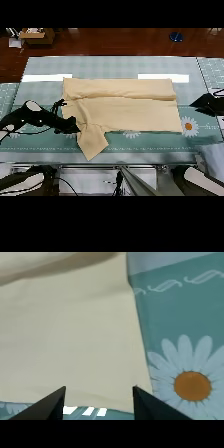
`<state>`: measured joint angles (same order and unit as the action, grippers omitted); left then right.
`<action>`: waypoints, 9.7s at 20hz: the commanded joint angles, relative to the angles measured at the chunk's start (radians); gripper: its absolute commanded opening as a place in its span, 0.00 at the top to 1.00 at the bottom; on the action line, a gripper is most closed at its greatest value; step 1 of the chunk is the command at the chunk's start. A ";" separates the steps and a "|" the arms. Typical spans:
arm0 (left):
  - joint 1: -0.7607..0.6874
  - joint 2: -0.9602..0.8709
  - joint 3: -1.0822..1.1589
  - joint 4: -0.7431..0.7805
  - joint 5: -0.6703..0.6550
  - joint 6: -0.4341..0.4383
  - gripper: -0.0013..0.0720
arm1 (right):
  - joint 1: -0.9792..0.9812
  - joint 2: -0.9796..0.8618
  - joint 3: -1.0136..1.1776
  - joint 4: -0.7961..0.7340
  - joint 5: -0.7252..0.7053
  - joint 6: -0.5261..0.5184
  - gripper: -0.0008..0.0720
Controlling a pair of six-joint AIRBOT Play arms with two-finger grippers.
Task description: Fold the shirts.
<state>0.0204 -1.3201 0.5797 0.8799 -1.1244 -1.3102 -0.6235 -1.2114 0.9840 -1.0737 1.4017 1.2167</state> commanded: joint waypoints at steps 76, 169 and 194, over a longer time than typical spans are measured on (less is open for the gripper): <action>0.178 -0.598 1.136 0.047 -0.375 -0.026 0.18 | 0.220 -0.631 0.247 0.721 -0.465 -0.071 0.18; 0.198 0.014 1.136 -0.069 -0.294 0.035 0.95 | 0.867 -0.055 0.246 -0.365 -0.465 0.407 0.33; 0.197 0.012 1.136 -0.029 -0.302 0.042 0.95 | 0.598 -0.173 -0.290 1.102 -0.525 -0.302 0.94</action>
<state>0.2180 -1.3071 1.7157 0.8387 -1.4269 -1.2755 -0.0063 -1.4006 0.6571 -0.1204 0.7837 1.0378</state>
